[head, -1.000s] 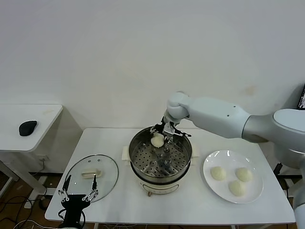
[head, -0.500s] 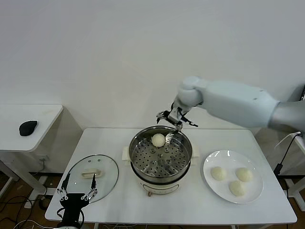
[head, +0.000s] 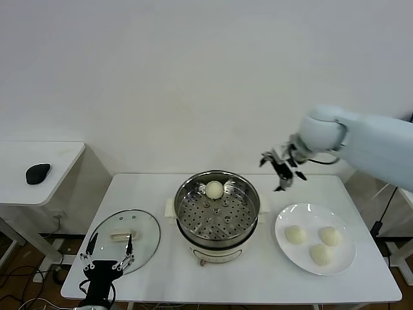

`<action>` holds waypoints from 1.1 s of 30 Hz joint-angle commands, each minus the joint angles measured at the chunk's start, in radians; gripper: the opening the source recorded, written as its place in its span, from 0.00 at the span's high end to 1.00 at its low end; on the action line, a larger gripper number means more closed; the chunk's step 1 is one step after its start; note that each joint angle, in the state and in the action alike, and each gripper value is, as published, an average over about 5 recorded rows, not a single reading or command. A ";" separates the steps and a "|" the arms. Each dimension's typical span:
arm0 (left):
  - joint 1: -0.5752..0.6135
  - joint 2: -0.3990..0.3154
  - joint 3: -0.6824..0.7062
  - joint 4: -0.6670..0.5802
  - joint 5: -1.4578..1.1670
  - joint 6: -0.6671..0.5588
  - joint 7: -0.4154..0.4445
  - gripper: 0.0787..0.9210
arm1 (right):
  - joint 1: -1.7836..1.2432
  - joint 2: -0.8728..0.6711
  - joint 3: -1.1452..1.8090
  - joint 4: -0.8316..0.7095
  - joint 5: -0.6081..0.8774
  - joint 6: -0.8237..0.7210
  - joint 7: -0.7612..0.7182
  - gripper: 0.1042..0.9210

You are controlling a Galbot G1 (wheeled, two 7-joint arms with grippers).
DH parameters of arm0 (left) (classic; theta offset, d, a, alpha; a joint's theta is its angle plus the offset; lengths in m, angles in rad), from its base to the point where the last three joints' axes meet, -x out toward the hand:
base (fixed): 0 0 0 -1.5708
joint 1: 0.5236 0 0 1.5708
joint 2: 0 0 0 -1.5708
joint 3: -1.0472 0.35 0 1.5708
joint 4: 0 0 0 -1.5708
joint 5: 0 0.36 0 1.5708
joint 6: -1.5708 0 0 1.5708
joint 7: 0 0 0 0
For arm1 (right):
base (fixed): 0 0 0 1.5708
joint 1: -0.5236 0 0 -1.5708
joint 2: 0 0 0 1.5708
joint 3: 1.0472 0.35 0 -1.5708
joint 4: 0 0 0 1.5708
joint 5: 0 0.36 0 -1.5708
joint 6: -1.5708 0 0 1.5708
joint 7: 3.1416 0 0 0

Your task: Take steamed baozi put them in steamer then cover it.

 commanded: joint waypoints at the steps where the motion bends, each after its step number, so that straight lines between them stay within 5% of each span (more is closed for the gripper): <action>1: 0.002 -0.006 0.002 0.005 0.007 0.000 0.000 0.12 | -0.213 -0.221 0.097 0.064 -0.078 -0.006 -0.033 0.12; 13: 0.004 -0.015 0.000 0.009 0.022 0.006 0.001 0.12 | -0.702 -0.177 0.467 -0.075 -0.223 0.022 0.009 0.12; 33: 0.011 -0.024 -0.014 0.020 0.023 0.004 0.003 0.12 | -0.811 0.005 0.558 -0.273 -0.314 0.052 0.059 0.12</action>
